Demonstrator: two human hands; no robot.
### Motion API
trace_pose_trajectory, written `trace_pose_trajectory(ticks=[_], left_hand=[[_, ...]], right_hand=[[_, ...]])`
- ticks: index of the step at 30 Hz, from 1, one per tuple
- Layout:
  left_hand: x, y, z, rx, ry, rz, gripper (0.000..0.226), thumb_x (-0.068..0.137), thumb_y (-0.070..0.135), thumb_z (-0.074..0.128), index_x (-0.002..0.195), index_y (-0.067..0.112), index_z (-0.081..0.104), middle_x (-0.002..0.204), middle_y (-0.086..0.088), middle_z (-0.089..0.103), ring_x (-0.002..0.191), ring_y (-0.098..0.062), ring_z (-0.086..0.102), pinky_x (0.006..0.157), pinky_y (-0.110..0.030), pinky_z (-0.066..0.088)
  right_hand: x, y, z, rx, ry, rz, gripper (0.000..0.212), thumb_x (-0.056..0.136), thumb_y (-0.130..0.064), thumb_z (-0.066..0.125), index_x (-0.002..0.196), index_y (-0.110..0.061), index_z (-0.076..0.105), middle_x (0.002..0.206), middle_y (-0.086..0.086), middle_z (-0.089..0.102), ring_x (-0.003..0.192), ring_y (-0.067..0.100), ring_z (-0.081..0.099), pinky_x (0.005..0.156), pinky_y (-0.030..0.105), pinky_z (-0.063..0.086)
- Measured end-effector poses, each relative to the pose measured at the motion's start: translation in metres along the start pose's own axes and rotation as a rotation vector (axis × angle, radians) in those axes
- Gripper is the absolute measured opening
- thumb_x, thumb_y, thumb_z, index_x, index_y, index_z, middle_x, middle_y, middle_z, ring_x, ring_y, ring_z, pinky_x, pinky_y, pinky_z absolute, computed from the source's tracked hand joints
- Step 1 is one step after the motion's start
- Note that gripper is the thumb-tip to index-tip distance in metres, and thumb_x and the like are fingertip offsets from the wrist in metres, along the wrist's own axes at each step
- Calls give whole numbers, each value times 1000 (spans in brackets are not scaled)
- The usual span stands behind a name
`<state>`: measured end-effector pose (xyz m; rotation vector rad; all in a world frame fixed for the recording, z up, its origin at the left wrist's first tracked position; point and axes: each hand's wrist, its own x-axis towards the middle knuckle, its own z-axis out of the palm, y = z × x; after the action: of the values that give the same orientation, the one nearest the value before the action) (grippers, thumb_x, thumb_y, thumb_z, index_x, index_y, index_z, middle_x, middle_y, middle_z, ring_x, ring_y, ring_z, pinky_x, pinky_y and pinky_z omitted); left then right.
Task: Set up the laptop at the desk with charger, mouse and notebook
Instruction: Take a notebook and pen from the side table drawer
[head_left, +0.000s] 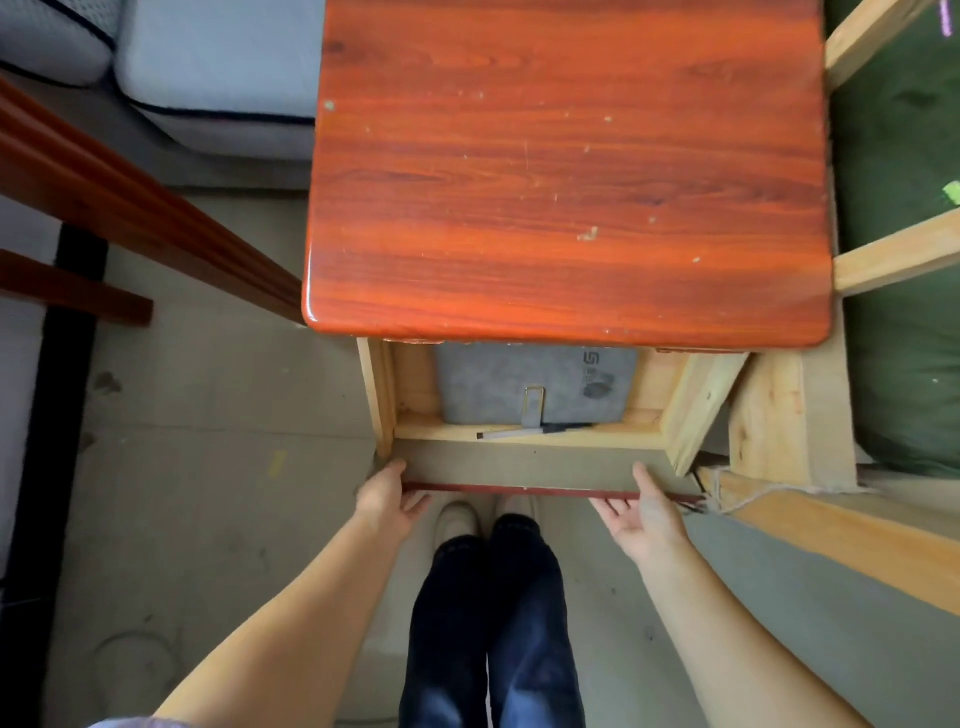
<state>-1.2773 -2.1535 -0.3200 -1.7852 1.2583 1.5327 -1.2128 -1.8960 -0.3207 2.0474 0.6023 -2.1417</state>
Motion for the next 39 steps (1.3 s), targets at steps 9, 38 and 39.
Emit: trace_pose_trajectory(ticks=[9,38,39], left_hand=[[-49,1,35,729,-55,971,30,87,4,49,118,7,50,109,-2,54,106,-23,55,88,-28,40],[-102,54,1,1040,-960,459,32,89,0,58,120,4,59,121,-8,64,109,-17,61,91,-22,50],[-104,57,-10,1066,-982,452,34,88,-1,59,122,4,59,124,-7,64,113,-17,61,96,-24,48]], right_hand=[[-44,35,64,-1837,-228,-1119,24,92,-13,42,108,-14,61,104,2,66,97,26,59,79,34,46],[-52,10,-58,-914,289,-738,30,89,-30,49,64,-17,58,51,4,48,53,28,48,58,34,41],[-49,16,-64,-910,302,-659,30,89,-26,49,64,-18,62,50,4,48,51,28,48,56,33,40]])
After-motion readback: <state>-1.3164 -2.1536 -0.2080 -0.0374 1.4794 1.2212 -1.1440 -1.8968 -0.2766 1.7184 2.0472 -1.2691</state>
